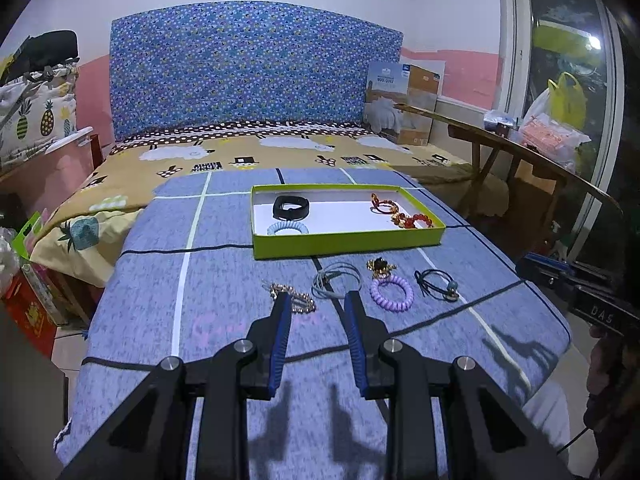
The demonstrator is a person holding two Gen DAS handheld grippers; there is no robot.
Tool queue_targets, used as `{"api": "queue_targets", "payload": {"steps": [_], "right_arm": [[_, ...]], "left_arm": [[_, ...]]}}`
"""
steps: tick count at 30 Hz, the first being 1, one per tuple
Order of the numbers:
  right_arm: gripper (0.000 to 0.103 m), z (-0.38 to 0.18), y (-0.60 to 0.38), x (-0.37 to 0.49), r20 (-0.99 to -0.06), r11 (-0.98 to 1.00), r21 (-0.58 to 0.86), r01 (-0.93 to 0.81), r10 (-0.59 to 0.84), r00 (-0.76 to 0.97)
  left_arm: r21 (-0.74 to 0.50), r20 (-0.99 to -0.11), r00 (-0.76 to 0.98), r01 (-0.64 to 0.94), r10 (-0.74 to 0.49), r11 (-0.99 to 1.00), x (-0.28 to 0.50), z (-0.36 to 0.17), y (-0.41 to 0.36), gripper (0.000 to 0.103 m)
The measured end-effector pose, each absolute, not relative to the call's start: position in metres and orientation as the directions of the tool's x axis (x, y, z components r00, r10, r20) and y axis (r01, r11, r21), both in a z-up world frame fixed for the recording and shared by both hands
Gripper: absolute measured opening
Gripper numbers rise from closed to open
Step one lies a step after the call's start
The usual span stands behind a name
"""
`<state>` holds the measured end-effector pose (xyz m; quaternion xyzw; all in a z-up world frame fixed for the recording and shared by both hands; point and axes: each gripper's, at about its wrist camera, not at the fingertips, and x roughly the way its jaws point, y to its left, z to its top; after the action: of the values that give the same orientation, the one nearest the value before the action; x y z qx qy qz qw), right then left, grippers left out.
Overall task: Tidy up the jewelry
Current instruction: 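Withdraw both tools from the box toward the remaining jewelry, then grasp the grey cord bundle with the left tool while the right tool grasps the black hair tie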
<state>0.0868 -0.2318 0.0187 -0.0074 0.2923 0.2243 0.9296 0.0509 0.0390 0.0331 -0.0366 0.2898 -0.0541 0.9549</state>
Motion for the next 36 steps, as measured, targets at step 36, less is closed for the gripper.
{"api": "queue_targets", "payload": {"steps": [36], "right_arm": [[0.042,-0.037,-0.212,0.145,-0.695,0.901,0.094,-0.424,0.364,0.62]], "left_arm": [[-0.051,-0.631,0.761,0.152,-0.15,0.987,0.122,-0.003,0.025,0.029]]}}
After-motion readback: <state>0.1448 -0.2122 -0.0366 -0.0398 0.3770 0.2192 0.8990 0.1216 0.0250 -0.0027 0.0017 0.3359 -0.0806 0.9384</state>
